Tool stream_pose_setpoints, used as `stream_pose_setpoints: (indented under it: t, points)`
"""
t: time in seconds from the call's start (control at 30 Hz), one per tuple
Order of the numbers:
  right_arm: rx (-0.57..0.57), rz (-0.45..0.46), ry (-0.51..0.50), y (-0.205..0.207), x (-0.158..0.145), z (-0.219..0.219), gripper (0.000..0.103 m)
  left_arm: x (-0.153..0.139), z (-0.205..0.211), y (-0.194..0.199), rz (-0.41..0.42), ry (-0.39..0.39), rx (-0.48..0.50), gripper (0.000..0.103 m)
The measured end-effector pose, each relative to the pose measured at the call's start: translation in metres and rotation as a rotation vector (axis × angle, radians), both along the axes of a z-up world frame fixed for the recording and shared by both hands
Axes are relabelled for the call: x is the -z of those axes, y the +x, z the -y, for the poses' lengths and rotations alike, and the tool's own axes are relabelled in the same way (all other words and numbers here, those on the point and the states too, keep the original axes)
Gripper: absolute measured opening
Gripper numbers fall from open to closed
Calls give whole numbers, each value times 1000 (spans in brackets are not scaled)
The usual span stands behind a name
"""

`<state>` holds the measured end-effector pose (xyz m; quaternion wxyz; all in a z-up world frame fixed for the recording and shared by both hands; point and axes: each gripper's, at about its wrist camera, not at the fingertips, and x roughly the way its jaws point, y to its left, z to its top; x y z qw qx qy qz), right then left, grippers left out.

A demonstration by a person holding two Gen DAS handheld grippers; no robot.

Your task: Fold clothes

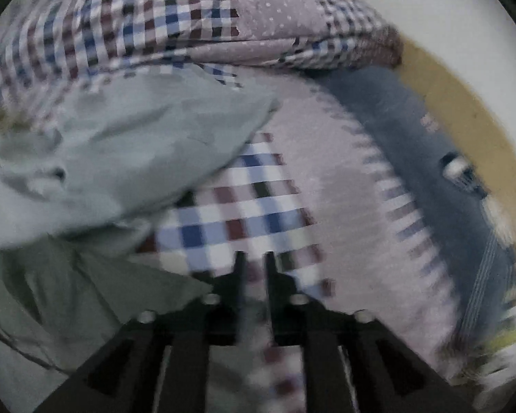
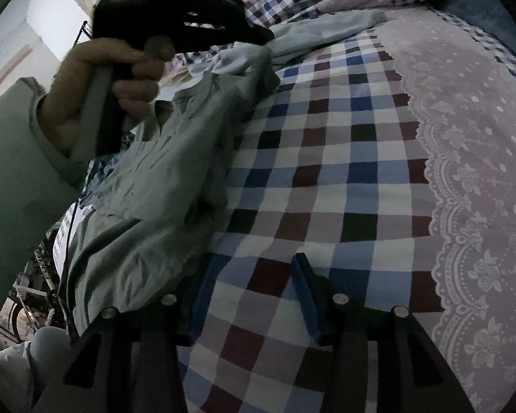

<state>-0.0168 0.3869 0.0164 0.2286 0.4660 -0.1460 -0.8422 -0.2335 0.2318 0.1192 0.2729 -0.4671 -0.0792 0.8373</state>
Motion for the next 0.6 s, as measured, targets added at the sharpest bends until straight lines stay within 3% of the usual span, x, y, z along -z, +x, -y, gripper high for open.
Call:
stream_pose_setpoints:
  t: [0.03,0.13,0.23,0.33,0.47,0.6]
  points:
    - [6,-5,2,1,-1,-2,49,-6,6,3,6,51,-4,54]
    - [25,-26,5,6,-6,-8,49,-22,26,13,25,202,-16,75]
    - [61,-66,-11,15,-14,-15,49,-50,62,43,-3,283,-22,80]
    - [92,-113,-23,24,-24,-19,49,-76,115,87,-71,301,-45,83]
    - [105,-192,-18,45,-50,-8,49,-106,217,177,-222,242,-152,85]
    - [69,-288,30,73,-82,33,49,-101,314,266,-320,182,-301,87]
